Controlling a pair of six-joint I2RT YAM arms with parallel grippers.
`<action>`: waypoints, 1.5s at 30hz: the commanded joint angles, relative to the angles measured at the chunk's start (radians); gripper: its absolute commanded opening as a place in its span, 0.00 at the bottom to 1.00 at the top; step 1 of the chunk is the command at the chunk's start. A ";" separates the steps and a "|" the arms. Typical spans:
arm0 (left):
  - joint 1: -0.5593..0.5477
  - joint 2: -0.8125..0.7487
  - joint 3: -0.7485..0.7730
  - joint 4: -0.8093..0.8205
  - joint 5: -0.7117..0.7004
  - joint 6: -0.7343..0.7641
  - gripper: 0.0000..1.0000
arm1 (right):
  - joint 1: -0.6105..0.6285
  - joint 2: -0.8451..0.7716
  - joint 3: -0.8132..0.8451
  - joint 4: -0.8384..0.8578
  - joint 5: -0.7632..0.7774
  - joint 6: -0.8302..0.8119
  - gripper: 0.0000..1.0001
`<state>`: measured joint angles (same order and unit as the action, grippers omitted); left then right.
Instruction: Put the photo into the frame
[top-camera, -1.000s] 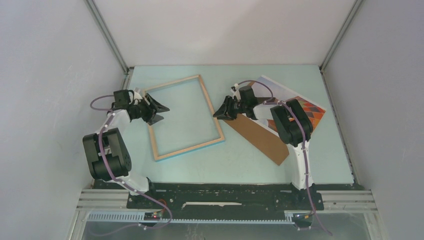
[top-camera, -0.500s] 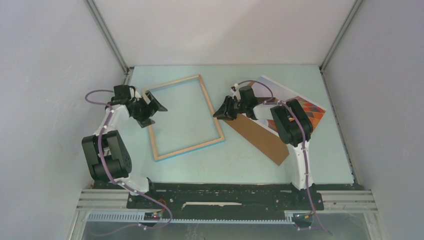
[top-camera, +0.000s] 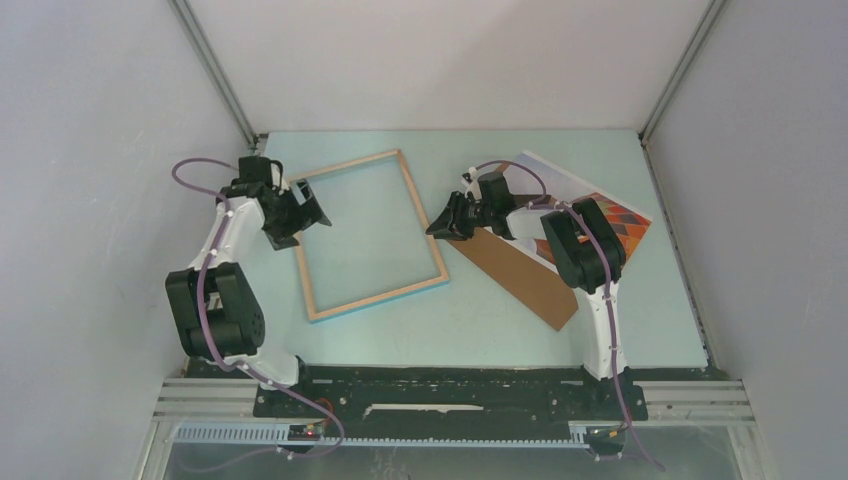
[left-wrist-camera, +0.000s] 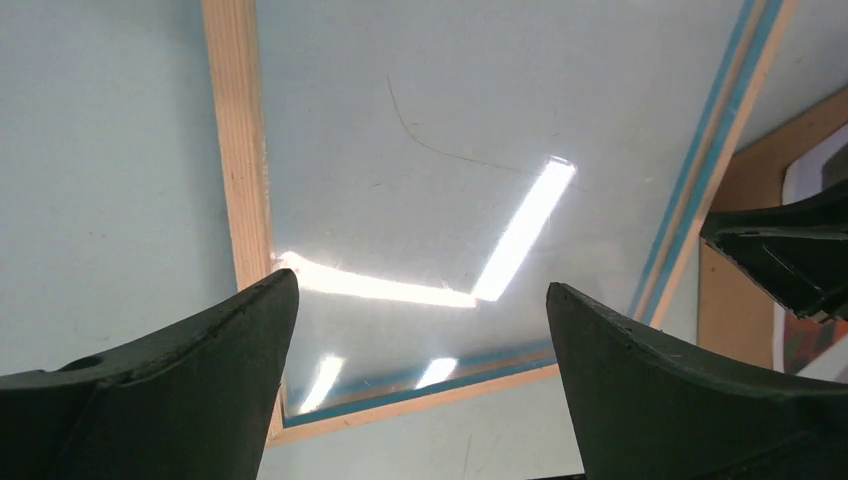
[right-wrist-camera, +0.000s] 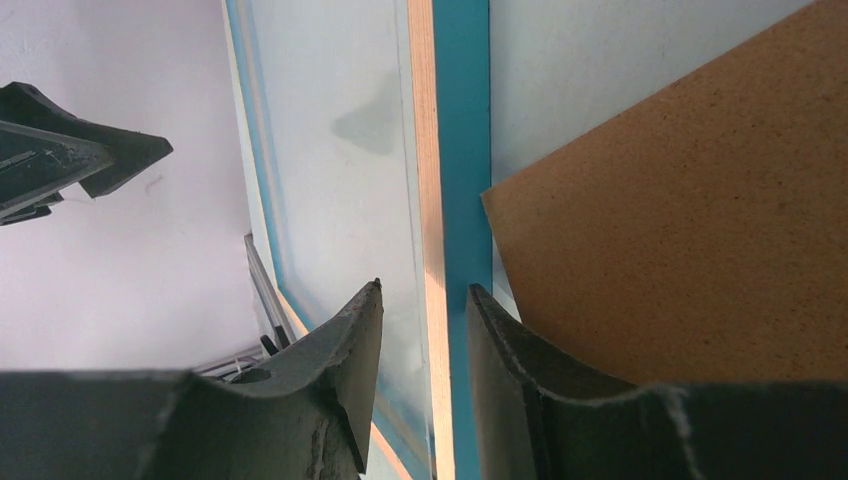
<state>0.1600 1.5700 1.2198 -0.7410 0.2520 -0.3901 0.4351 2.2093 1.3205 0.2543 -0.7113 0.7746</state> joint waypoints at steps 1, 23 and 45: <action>-0.035 0.014 0.105 -0.081 -0.147 0.072 1.00 | 0.010 0.007 -0.003 0.039 -0.019 0.014 0.44; -0.265 -0.279 -0.027 0.077 -0.148 0.075 1.00 | 0.034 -0.230 -0.001 -0.340 0.320 -0.294 0.56; -0.892 0.008 -0.093 0.885 -0.150 -0.168 1.00 | -0.637 -1.244 -0.618 -0.729 0.519 -0.290 0.68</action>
<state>-0.6930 1.4784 1.0153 -0.0055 0.0757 -0.5346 -0.0254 1.0687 0.7685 -0.4175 -0.2066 0.4561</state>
